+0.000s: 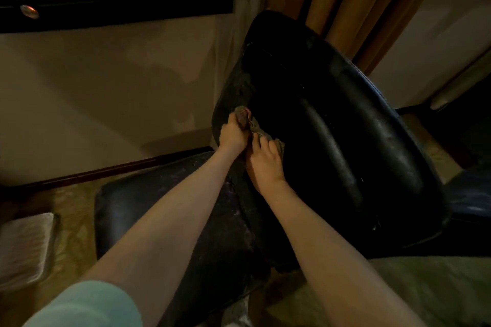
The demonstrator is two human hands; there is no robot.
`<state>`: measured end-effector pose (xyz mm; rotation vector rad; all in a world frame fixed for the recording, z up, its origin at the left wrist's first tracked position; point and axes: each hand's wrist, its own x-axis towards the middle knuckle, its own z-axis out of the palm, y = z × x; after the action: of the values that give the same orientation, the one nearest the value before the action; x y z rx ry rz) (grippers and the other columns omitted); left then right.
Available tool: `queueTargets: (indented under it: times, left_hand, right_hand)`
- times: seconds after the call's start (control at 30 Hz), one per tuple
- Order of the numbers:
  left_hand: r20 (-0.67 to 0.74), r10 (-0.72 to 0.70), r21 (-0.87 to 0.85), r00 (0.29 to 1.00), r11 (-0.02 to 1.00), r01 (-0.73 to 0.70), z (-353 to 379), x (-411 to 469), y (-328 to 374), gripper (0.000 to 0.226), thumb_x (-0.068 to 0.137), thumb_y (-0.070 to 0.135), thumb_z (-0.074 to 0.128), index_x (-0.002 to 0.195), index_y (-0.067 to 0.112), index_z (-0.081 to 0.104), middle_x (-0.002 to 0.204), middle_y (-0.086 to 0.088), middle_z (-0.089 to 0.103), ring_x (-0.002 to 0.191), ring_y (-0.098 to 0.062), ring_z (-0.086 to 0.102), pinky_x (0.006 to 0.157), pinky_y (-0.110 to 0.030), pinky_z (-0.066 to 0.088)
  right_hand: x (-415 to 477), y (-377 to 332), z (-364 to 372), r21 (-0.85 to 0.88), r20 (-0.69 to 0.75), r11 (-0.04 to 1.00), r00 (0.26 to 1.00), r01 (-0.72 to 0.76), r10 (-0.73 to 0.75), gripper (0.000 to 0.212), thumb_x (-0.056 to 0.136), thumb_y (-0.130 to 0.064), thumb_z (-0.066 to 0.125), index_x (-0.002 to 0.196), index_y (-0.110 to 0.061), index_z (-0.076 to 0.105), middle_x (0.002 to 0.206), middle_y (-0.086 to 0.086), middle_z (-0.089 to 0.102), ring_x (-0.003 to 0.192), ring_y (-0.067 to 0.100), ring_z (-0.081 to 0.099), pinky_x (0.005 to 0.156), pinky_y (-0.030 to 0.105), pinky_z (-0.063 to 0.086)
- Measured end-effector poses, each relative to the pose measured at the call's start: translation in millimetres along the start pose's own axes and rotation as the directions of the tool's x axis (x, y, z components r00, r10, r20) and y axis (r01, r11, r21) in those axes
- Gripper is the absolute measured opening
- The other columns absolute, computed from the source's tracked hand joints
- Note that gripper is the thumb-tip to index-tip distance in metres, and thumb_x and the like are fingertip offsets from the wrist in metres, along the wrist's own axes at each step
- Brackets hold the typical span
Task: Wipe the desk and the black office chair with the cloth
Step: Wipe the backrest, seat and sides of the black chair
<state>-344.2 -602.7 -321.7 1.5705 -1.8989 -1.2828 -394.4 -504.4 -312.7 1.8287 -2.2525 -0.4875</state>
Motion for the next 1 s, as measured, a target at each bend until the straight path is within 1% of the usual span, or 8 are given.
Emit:
queueTargets:
  times: [0.1, 0.4, 0.53, 0.67, 0.73, 0.8, 0.9, 1.0]
  left_hand:
    - [0.004, -0.022, 0.034, 1.0, 0.999, 0.022, 4, 3, -9, 0.046, 0.091, 0.014, 0.054, 0.133, 0.006, 0.035, 0.125, -0.026, 0.052, 0.114, -0.042, 0.05, 0.091, -0.041, 0.042]
    - [-0.02, -0.191, 0.033, 0.981, 0.981, 0.191, -3, -8, -33, 0.043, 0.092, 0.016, 0.054, 0.132, 0.007, 0.042, 0.129, -0.019, 0.054, 0.12, -0.036, 0.049, 0.093, -0.035, 0.04]
    - [-0.08, -0.143, -0.008, 0.987, 0.99, 0.143, -30, -7, -13, 0.039, 0.091, 0.014, 0.055, 0.129, 0.008, 0.046, 0.127, -0.016, 0.055, 0.12, -0.033, 0.05, 0.094, -0.033, 0.04]
    - [-0.195, -0.125, -0.147, 0.973, 0.984, 0.097, -64, -1, 23, 0.043, 0.089, 0.012, 0.058, 0.128, 0.003, 0.043, 0.128, -0.017, 0.054, 0.118, -0.031, 0.051, 0.09, -0.03, 0.04]
    - [-0.241, -0.104, -0.206, 0.965, 0.977, 0.054, -80, 6, 45, 0.046, 0.089, 0.014, 0.059, 0.129, 0.001, 0.041, 0.129, -0.018, 0.053, 0.119, -0.03, 0.051, 0.089, -0.03, 0.041]
    - [-0.278, -0.067, -0.25, 0.958, 0.968, -0.005, -93, 13, 66, 0.046, 0.089, 0.014, 0.059, 0.129, 0.001, 0.04, 0.13, -0.017, 0.052, 0.119, -0.029, 0.051, 0.089, -0.029, 0.042]
    - [-0.309, -0.015, -0.258, 0.951, 0.964, -0.068, -103, 28, 94, 0.049, 0.089, 0.015, 0.06, 0.131, 0.001, 0.039, 0.129, -0.018, 0.053, 0.119, -0.03, 0.052, 0.093, -0.032, 0.042]
    - [-0.317, 0.021, -0.217, 0.948, 0.972, -0.094, -106, 48, 112, 0.046, 0.087, 0.015, 0.062, 0.128, 0.003, 0.043, 0.126, -0.017, 0.055, 0.116, -0.03, 0.053, 0.092, -0.032, 0.042]
  right_hand:
    - [8, -7, 12, 0.077, 0.073, 0.995, 0.995, 0.064, -0.07, 0.058, 0.097, -0.023, 0.043, 0.145, -0.001, 0.019, 0.147, 0.014, 0.027, 0.136, 0.026, 0.023, 0.113, 0.033, 0.014]
    - [7, -31, 25, 0.115, 0.142, 0.972, 0.966, 0.203, -0.219, 0.059, 0.09, -0.024, 0.057, 0.141, -0.006, 0.033, 0.141, 0.012, 0.032, 0.133, 0.029, 0.025, 0.113, 0.037, 0.017]
    - [15, -25, 2, 0.116, -0.033, 0.97, 0.977, 0.215, -0.213, 0.045, 0.09, -0.02, 0.053, 0.133, -0.009, 0.049, 0.136, 0.011, 0.044, 0.124, 0.028, 0.039, 0.108, 0.038, 0.029]
    - [33, -6, -42, 0.045, -0.294, 0.973, 0.934, 0.227, -0.205, 0.038, 0.07, -0.015, 0.043, 0.088, -0.013, 0.077, 0.094, 0.005, 0.071, 0.082, 0.021, 0.065, 0.075, 0.028, 0.051]
    - [46, 5, -64, -0.004, -0.394, 0.989, 0.908, 0.15, -0.139, 0.039, 0.067, -0.016, 0.045, 0.09, -0.012, 0.076, 0.093, 0.005, 0.072, 0.081, 0.022, 0.066, 0.072, 0.028, 0.051]
    - [60, 15, -81, -0.055, -0.466, 0.992, 0.876, 0.114, -0.127, 0.038, 0.058, -0.019, 0.066, 0.093, -0.012, 0.076, 0.096, 0.006, 0.072, 0.084, 0.023, 0.067, 0.073, 0.028, 0.052]
    - [81, 32, -100, -0.038, -0.47, 0.995, 0.878, 0.088, -0.096, 0.047, 0.048, -0.021, 0.083, 0.094, -0.011, 0.075, 0.099, 0.01, 0.071, 0.086, 0.026, 0.067, 0.073, 0.031, 0.053]
    - [102, 46, -107, -0.062, -0.467, 0.998, 0.883, 0.012, -0.04, 0.047, 0.057, -0.024, 0.083, 0.102, -0.012, 0.072, 0.105, 0.011, 0.069, 0.092, 0.027, 0.065, 0.077, 0.032, 0.051]
